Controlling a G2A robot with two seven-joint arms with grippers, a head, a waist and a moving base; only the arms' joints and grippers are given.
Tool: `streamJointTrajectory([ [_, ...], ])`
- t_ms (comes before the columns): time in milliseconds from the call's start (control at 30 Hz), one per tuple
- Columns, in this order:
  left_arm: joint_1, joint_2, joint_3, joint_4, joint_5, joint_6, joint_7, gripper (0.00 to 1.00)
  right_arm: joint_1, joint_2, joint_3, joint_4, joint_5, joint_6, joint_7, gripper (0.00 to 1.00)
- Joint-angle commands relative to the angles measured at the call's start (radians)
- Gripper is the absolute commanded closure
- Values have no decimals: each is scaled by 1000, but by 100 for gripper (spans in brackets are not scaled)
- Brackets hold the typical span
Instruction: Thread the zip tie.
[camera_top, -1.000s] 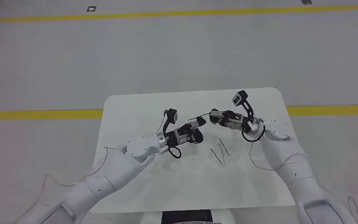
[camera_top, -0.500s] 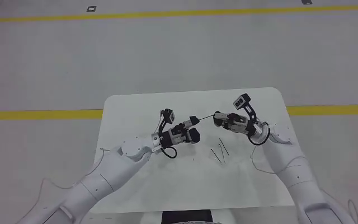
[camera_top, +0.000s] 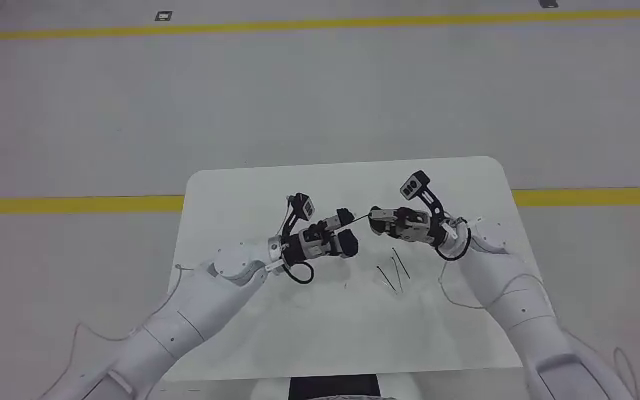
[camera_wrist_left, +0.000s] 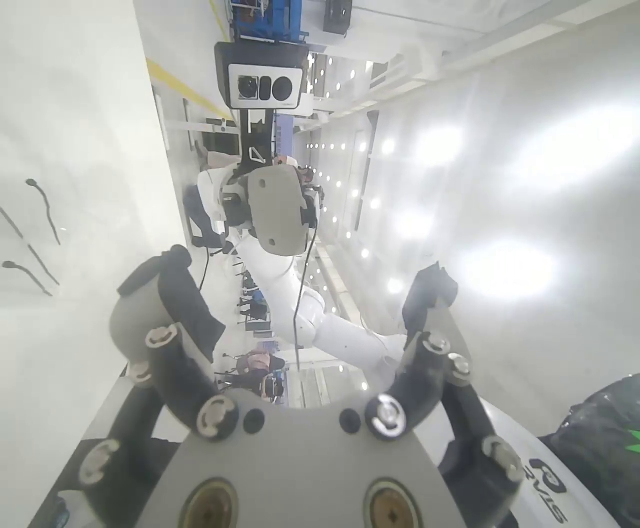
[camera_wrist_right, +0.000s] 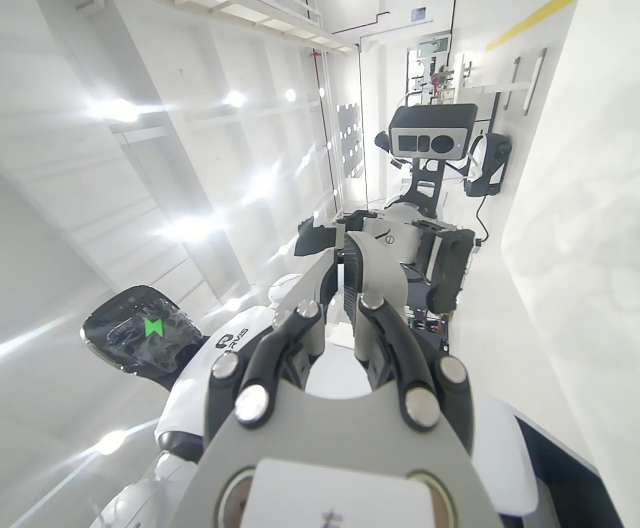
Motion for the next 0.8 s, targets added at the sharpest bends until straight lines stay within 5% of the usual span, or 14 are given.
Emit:
streamJointTrajectory([
  [0, 0, 0, 0, 0, 0, 0, 0, 0, 0, 0, 0, 0, 0, 0, 0, 100],
  [533, 46, 3, -49, -25, 13, 2, 4, 0, -14, 6, -19, -20, -103, 59, -19, 100],
  [700, 53, 0, -54, -21, 14, 0, 3, 43, -6, 7, -24, -14, -124, 62, -10, 100],
  [767, 53, -2, -55, -19, 14, 2, 0, 51, -5, 8, -25, -11, -128, 61, -4, 100],
])
